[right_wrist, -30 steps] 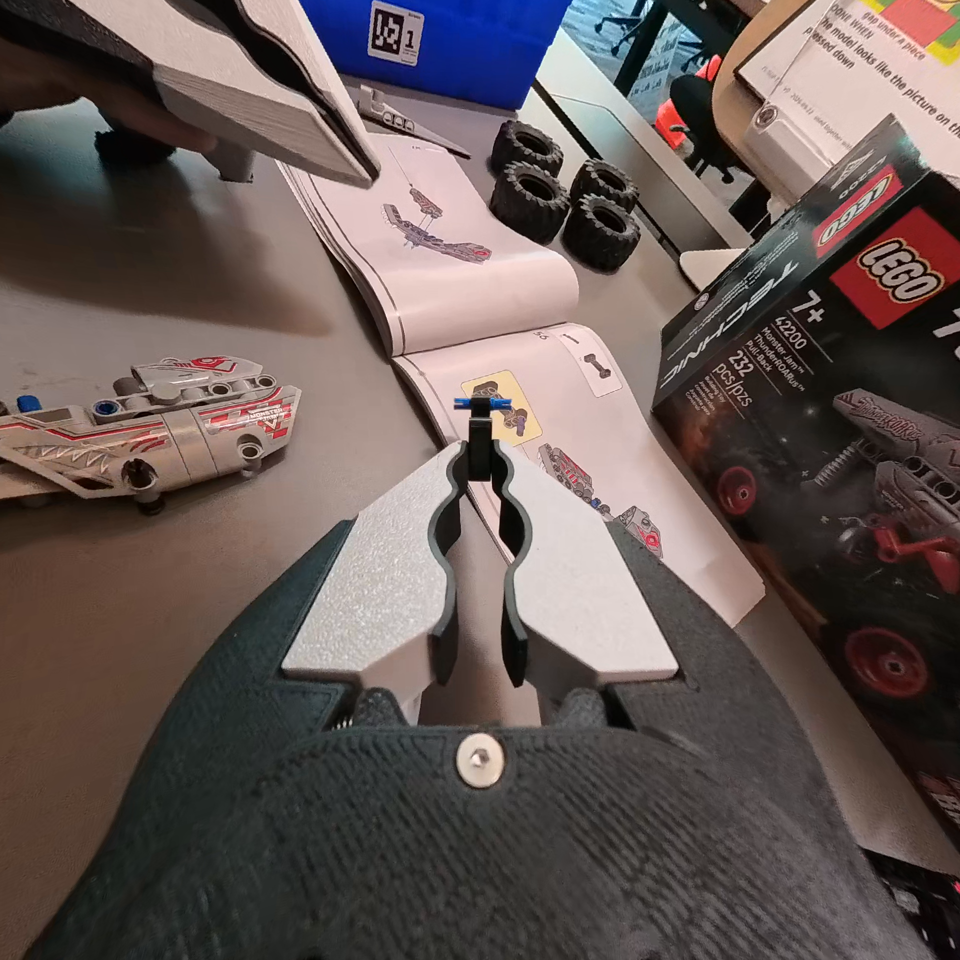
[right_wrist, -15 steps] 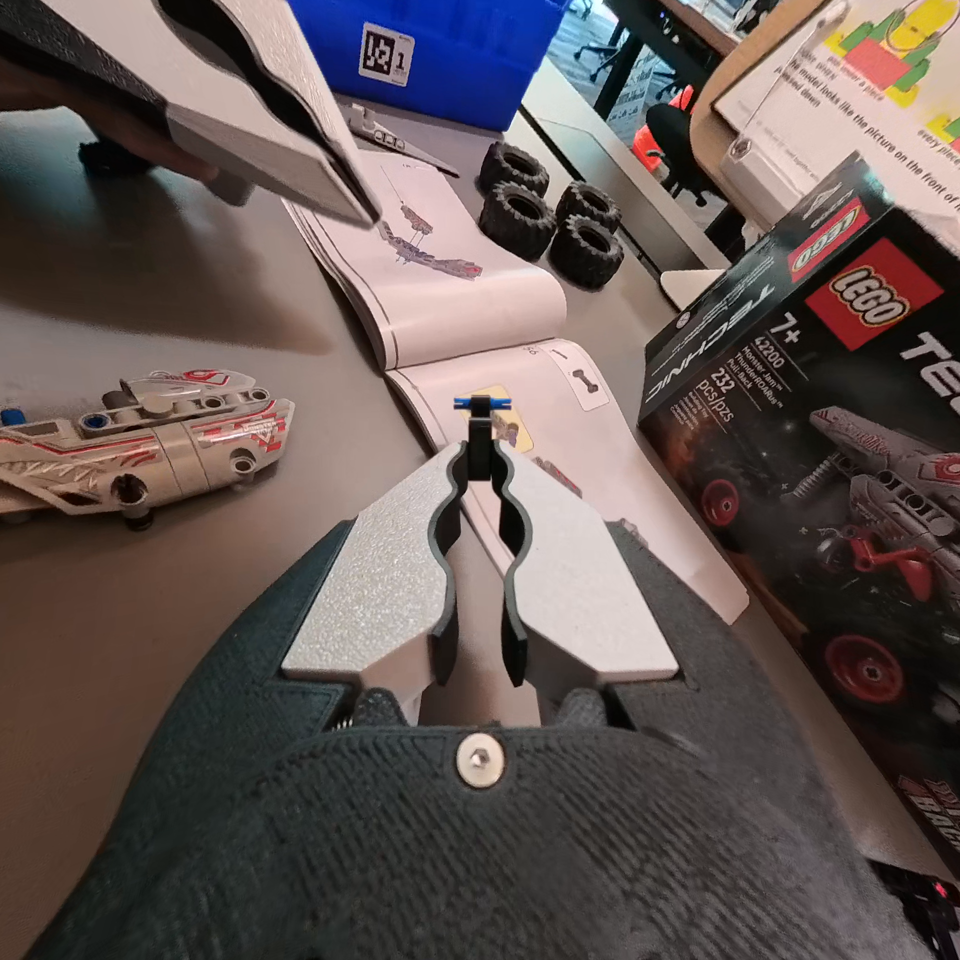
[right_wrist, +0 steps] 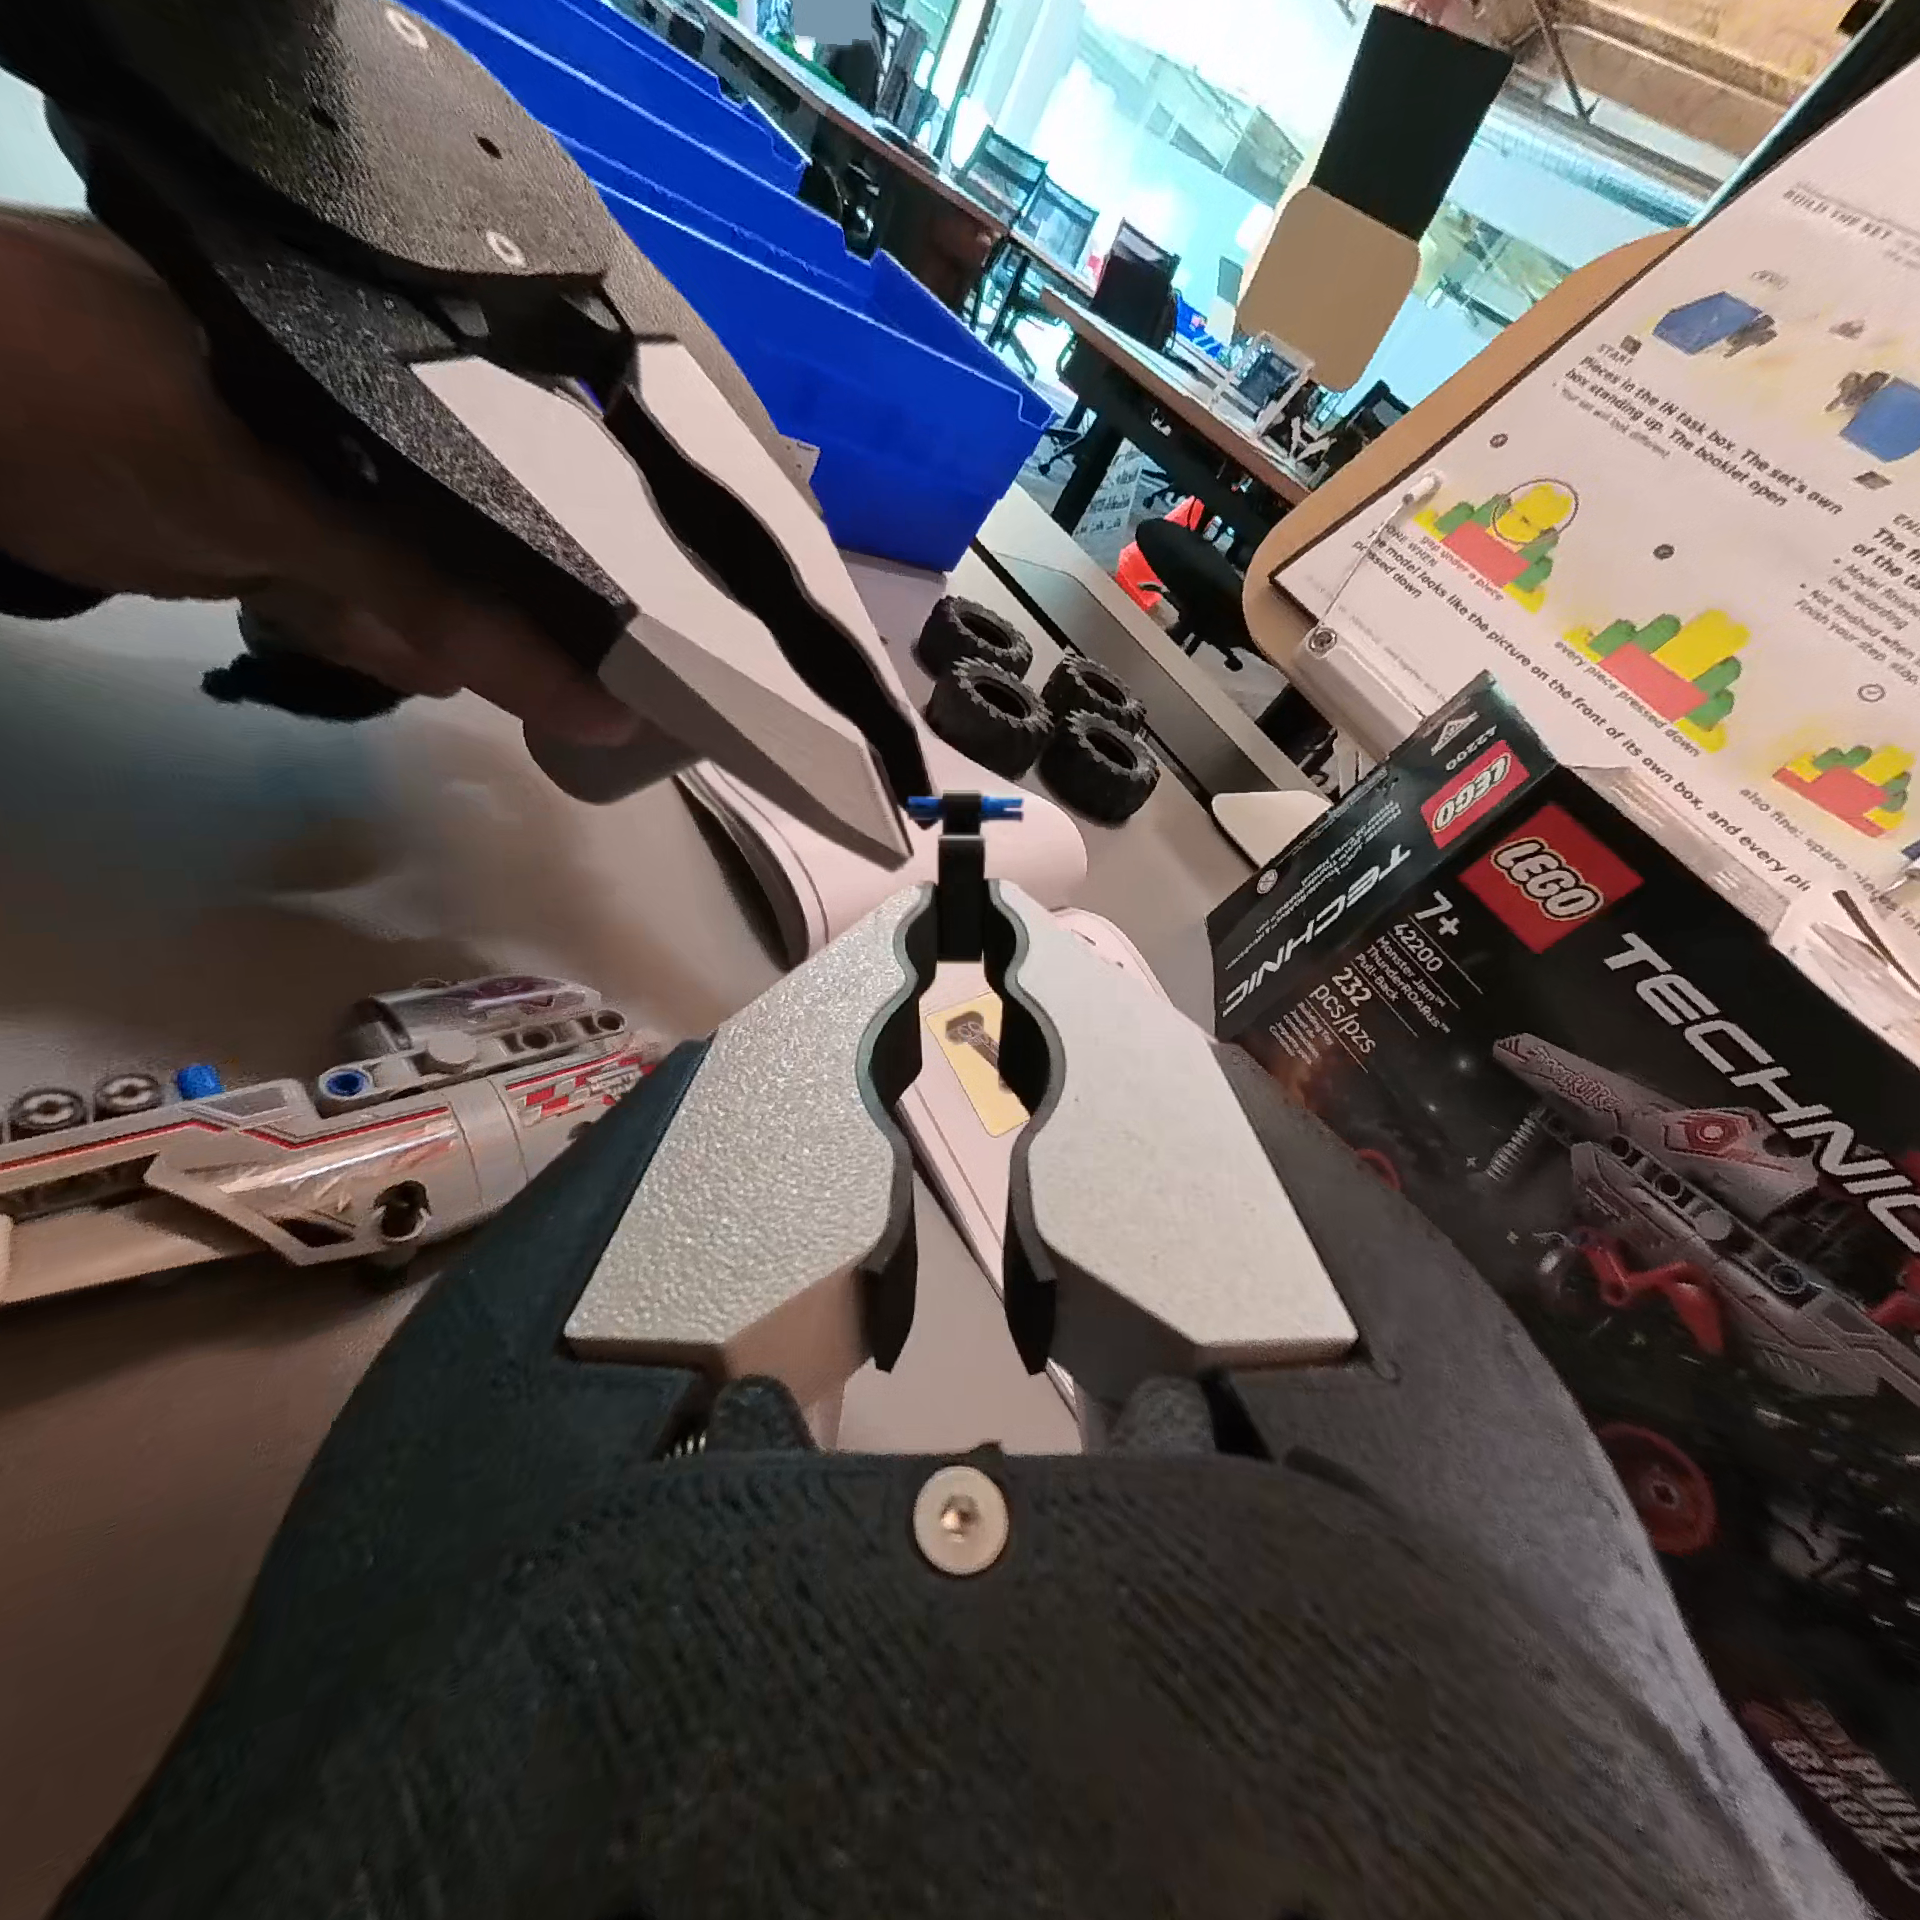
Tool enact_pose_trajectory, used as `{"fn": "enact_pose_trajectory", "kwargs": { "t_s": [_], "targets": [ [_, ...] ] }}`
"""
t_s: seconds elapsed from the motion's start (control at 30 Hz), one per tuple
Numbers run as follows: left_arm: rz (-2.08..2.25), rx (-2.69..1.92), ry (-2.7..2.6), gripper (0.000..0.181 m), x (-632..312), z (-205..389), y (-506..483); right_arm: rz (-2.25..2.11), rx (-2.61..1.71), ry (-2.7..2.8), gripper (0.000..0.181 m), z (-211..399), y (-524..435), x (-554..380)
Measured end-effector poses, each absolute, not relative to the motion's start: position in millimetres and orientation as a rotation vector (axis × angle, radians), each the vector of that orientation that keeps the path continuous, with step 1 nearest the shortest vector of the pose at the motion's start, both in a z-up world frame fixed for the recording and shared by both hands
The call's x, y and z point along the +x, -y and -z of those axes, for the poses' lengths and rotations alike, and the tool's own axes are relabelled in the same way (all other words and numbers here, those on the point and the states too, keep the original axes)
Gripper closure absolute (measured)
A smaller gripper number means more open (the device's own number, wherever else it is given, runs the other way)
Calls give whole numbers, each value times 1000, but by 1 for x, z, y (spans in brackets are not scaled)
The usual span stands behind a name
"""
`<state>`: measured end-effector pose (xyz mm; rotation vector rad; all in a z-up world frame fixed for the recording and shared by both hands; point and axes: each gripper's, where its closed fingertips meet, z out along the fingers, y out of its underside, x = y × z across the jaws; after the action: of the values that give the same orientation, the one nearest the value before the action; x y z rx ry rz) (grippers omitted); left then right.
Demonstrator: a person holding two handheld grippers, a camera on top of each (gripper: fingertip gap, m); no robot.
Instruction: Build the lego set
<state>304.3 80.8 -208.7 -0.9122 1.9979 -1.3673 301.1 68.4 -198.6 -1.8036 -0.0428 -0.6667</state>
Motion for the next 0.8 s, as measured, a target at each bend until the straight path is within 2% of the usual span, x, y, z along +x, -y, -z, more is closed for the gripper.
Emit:
{"fn": "enact_pose_trajectory", "kwargs": {
  "t_s": [0.07,0.43,0.63,0.77,0.8],
  "targets": [
    [1384,-914,-1960,179,306,205,-80,664,-1791,36,175,196,-68,300],
    [1508,-1013,-1938,180,307,205,-78,691,-1837,1,174,200,-65,305],
    [1409,-895,-1958,179,307,209,-78,671,-1849,9,175,201,-65,305],
    [1423,-845,-2033,179,302,212,-77,804,-1867,164,175,199,-61,305],
    [1449,-846,-2052,170,299,211,-77,836,-1876,205,175,199,-60,305]
  ]
}}
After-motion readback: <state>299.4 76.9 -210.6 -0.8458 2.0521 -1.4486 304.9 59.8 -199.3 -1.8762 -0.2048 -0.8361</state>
